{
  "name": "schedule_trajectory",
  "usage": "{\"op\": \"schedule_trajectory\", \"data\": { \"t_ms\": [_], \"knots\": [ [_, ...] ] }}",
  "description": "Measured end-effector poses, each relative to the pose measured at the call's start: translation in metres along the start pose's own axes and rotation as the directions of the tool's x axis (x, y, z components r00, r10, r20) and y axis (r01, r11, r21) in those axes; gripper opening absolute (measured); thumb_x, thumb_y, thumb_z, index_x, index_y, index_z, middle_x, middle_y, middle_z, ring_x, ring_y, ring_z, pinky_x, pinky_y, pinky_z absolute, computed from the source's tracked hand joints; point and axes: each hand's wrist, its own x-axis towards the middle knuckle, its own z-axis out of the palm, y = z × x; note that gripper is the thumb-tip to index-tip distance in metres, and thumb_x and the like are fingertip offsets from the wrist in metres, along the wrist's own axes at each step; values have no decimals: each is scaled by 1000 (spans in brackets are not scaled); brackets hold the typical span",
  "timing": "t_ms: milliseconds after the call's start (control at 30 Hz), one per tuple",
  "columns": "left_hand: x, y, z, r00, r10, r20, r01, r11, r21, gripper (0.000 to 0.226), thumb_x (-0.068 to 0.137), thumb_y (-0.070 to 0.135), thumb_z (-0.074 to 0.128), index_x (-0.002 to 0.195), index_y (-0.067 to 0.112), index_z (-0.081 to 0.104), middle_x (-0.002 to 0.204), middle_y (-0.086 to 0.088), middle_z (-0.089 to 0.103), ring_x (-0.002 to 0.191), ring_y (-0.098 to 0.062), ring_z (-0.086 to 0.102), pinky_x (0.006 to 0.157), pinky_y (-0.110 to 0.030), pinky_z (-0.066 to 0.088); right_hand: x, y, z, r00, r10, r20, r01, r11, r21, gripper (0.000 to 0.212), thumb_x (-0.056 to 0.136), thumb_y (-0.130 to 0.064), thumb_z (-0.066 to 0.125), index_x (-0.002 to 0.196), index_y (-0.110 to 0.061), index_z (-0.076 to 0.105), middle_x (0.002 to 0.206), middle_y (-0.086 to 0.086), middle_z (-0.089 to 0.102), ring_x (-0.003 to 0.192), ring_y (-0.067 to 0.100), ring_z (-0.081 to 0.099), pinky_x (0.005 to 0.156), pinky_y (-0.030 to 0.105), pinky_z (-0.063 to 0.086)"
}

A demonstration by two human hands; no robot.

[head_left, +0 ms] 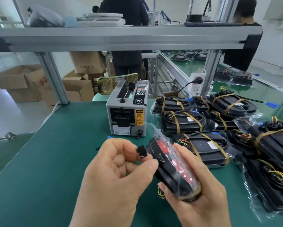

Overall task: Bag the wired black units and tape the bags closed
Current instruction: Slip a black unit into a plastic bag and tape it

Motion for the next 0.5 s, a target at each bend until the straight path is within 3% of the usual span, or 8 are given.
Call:
{"op": "schedule_trajectory", "data": {
  "t_ms": [133, 300, 500],
  "knots": [
    [1, -2, 1, 997, 65, -46, -61, 994, 94, 33, 50, 18, 75, 75, 38, 65, 72, -1, 74, 54, -10, 61, 52, -17, 52, 1, -2, 3, 999, -41, -11, 40, 999, -18, 79, 57, -7, 88, 130, -10, 57, 134, -2, 62, 122, 20, 62, 97, 34, 53],
    [4, -4, -2, 998, 32, -48, -27, 994, 108, 34, 55, 27, 89, 78, 38, 67, 66, 1, 70, 50, -11, 57, 48, -17, 49, 0, -1, 4, 998, -54, -16, 53, 997, -56, 76, 59, -12, 89, 129, -8, 58, 135, -3, 62, 122, 18, 61, 98, 29, 52],
    [6, -6, -3, 999, -20, -49, 24, 997, 74, 28, 57, 22, 80, 73, 40, 67, 59, 6, 66, 45, -8, 54, 43, -15, 42, -1, 0, 6, 997, -73, -38, 68, 992, -107, 72, 63, -13, 88, 129, -6, 59, 136, 0, 61, 125, 20, 60, 100, 31, 52]
  ]
}}
